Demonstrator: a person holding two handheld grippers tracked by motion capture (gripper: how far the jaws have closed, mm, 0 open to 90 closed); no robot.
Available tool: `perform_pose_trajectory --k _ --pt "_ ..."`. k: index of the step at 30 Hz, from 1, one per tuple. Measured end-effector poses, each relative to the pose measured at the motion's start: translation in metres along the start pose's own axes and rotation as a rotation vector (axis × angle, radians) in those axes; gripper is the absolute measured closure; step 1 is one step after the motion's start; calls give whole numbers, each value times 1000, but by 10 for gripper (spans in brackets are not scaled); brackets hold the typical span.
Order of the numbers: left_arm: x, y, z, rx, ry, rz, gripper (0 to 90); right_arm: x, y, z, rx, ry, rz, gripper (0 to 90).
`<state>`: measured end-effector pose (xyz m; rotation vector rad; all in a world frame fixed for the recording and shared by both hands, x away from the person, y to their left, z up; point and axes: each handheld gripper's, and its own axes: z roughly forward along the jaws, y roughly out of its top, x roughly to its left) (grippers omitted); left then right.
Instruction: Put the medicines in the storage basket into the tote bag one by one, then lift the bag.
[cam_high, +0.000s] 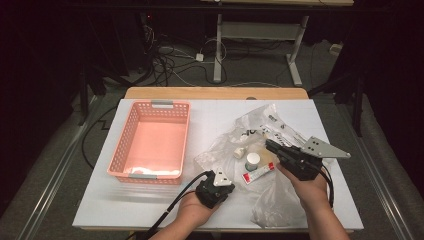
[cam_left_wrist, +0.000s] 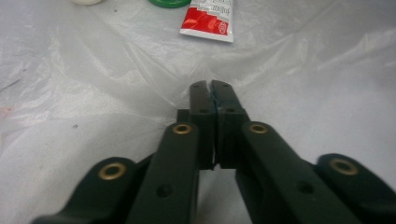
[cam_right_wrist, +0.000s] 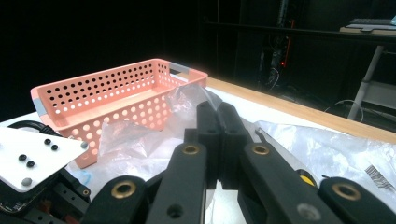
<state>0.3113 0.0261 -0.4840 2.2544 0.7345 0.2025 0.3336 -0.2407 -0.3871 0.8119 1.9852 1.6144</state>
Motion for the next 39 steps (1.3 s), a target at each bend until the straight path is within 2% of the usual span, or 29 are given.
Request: perform_pose_trajectory --k 3,6,8,12,17,25,31,36,39 --pt "0 0 -1 -1 3 8 889 -1 0 -2 -1 -2 0 900" --pt "1 -2 -3 -16 1 -7 890 -2 0 -3 -5 -5 4 900" --pt "3 -4 -6 -55 0 -26 890 -3 0 -3 -7 -5 8 900" --pt "10 -8 -14 -150 -22 -96 890 -5 -1 -4 -10 -10 6 900" --pt "17 -4 -24 -240 -5 -127 890 -8 -3 -10 -9 -26 17 900" --pt "16 5 -49 -363 37 -116 890 -5 0 -13 -30 -37 9 900" --pt "17 17 -62 -421 63 -96 890 -2 9 -12 -47 -52 -16 900" --pt "22 30 -70 -468 63 -91 889 -6 20 -11 -77 -80 -14 900" --pt "21 39 -73 -485 75 -66 889 -7 25 -9 -91 -98 -7 900"
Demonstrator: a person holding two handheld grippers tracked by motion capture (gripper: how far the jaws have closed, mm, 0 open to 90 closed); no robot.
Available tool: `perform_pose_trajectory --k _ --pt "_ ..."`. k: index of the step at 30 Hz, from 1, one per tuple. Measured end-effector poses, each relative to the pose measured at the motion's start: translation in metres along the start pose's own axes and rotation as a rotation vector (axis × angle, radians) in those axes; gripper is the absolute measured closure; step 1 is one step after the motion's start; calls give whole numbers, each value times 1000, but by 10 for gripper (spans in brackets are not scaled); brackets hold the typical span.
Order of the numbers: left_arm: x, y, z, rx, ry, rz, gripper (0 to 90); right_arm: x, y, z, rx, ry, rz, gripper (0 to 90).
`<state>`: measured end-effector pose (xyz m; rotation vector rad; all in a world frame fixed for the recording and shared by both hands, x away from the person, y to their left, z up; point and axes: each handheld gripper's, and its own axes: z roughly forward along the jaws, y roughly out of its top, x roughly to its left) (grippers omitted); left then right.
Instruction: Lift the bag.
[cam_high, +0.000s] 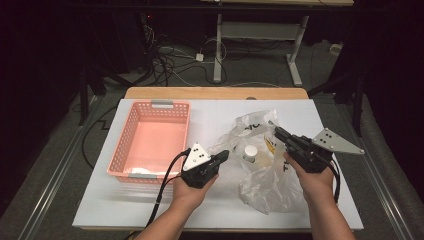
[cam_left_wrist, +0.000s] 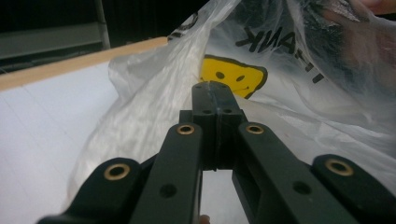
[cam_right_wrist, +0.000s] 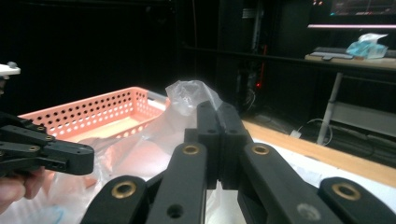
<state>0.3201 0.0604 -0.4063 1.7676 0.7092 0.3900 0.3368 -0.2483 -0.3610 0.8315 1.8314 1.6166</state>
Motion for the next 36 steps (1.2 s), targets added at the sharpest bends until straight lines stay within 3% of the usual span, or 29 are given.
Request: perform_pose_trajectory --k 5,11,19,30,36 --pt "-5 19 1 -39 10 43 889 -4 10 8 -15 -22 -17 900" --pt "-2 40 6 -81 24 42 889 -8 25 14 -39 -34 -11 900" --pt "2 79 10 -136 49 89 889 -18 52 19 -83 -67 -27 900" --pt "-6 148 6 -234 69 184 889 -31 111 22 -161 -127 -72 900" --pt "-8 178 1 -299 74 184 889 -35 143 18 -219 -154 -88 900"
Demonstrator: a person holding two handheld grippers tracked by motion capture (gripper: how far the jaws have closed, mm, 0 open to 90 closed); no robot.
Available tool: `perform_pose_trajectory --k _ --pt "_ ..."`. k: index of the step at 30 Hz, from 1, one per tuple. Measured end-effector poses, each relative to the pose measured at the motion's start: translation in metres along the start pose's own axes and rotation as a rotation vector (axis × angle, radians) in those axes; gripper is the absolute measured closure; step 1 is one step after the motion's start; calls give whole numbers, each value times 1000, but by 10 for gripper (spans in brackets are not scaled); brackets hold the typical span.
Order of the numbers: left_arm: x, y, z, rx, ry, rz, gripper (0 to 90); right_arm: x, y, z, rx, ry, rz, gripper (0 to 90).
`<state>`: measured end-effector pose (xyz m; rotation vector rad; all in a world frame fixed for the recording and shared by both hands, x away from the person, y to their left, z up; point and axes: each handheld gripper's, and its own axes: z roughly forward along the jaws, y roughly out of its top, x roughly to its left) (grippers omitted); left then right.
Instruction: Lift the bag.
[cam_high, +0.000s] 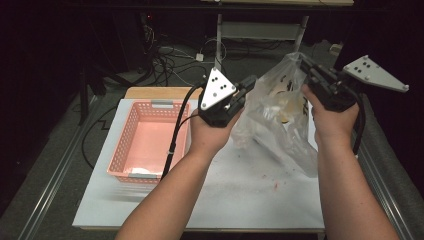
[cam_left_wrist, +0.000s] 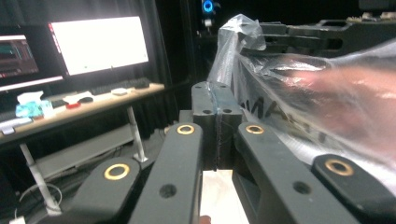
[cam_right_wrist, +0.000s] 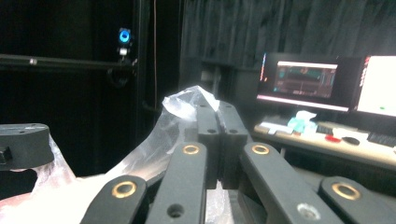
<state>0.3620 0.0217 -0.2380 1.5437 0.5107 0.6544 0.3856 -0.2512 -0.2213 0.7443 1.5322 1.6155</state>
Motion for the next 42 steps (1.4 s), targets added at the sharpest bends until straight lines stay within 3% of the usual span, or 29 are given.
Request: perform_pose_trajectory --k 3,5,14,17,21,25,30,34,36,38,40,42 --pt "2 7 1 3 12 17 889 -3 9 -1 -15 -11 2 900" --pt "4 1 3 30 19 14 888 -5 5 -2 1 -9 6 900" --pt "20 -40 4 116 39 -49 869 -16 -59 1 119 -38 69 900" --pt "24 -43 -1 123 38 -52 784 -23 -72 1 152 -56 74 900" --pt "24 -43 -14 131 47 -43 604 -31 -80 1 180 -80 77 900" --pt "20 -43 -34 140 41 -42 482 -35 -82 2 193 -93 74 900" --pt "16 -54 -66 140 25 -79 376 -36 -83 0 208 -101 66 900" --pt "6 -72 -94 155 -11 -100 309 -37 -85 -2 219 -107 58 900" --pt "0 -86 -99 200 -18 -92 279 -38 -86 -3 224 -108 56 900" --pt "0 -105 -97 253 -27 -117 248 -38 -87 -4 227 -107 56 900" --pt "2 -125 -90 314 -45 -172 205 -38 -88 -6 226 -103 57 900" --pt "2 -142 -82 359 -55 -194 174 -37 -88 -8 231 -96 59 900"
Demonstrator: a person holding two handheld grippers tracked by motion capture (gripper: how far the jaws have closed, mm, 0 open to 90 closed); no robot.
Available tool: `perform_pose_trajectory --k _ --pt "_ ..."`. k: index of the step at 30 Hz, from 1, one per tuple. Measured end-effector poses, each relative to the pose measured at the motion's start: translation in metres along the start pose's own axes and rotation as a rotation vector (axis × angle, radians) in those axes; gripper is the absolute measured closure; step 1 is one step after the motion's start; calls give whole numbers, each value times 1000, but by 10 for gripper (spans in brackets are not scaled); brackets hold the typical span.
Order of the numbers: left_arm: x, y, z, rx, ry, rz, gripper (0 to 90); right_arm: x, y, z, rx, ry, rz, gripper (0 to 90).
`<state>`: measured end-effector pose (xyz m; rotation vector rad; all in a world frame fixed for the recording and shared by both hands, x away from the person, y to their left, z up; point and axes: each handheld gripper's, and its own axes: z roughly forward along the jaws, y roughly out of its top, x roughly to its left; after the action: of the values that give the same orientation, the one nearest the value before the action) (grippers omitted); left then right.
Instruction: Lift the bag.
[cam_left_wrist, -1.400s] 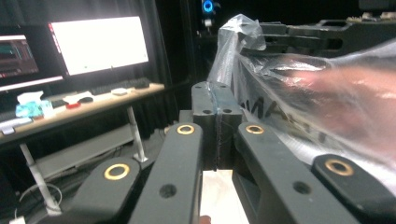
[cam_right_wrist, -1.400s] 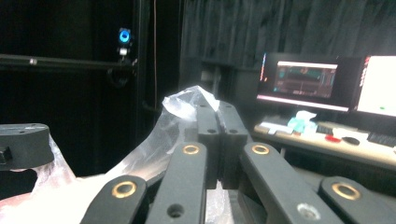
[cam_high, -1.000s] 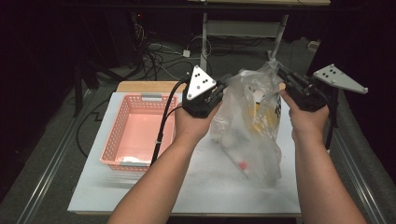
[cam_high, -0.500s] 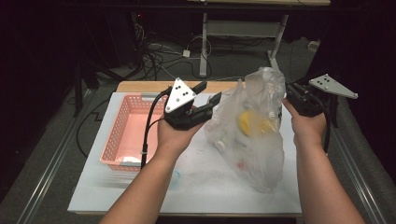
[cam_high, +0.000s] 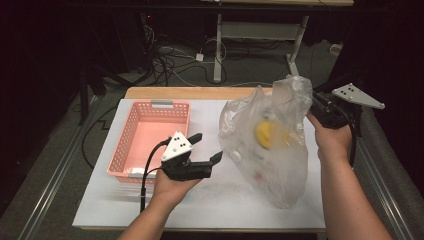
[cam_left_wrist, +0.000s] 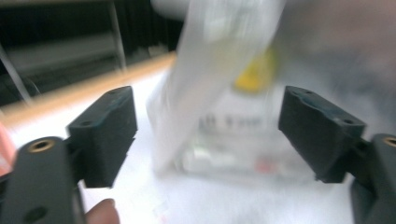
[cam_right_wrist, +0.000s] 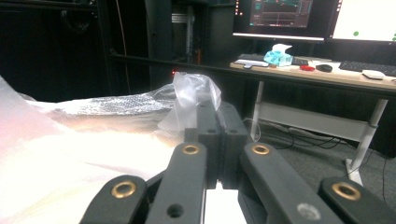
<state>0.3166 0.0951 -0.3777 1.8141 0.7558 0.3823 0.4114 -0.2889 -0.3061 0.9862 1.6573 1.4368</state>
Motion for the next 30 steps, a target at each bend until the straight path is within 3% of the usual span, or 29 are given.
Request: perform_pose_trajectory --k 3,8,14,17,22,30 --pt "-1 -16 15 55 -8 0 143 0 2 -5 -6 21 -4 851" --pt "-5 -27 28 107 -8 -6 0 3 7 -20 -27 56 -6 724" --pt "-5 -35 35 147 -4 -3 0 2 11 -46 -66 67 -1 581" --pt "-6 -39 37 149 5 -4 0 1 9 -56 -53 74 -12 520" --pt "-10 -41 39 147 14 12 0 1 -8 -63 -16 74 -29 402" --pt "-19 -45 40 137 -11 6 0 4 -48 -68 53 74 -9 254"
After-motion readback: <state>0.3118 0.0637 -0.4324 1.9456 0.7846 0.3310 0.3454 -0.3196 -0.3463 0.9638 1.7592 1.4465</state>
